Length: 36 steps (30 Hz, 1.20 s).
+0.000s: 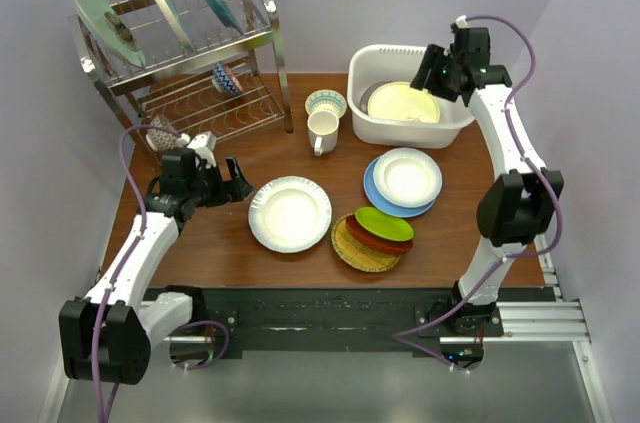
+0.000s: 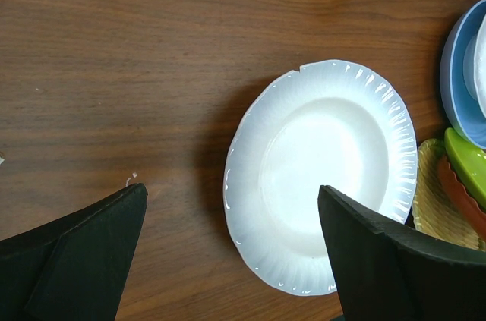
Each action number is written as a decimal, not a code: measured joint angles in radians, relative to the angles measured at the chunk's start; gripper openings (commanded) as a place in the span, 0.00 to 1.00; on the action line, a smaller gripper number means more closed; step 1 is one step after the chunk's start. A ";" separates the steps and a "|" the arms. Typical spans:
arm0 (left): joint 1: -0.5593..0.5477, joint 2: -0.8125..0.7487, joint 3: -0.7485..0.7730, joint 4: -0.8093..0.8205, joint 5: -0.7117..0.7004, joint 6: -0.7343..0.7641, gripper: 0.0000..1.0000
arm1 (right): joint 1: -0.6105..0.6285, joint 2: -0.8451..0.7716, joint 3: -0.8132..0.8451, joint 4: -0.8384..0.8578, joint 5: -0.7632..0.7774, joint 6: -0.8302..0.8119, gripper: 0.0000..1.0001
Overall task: Place the plates into the plastic bin on the countertop
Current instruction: Place the plate in the plastic bin, then pick up the plate at the center of the board.
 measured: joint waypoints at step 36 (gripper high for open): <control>0.000 0.037 -0.003 0.024 0.072 0.001 0.99 | 0.018 -0.470 -0.850 0.117 -0.128 -0.011 0.63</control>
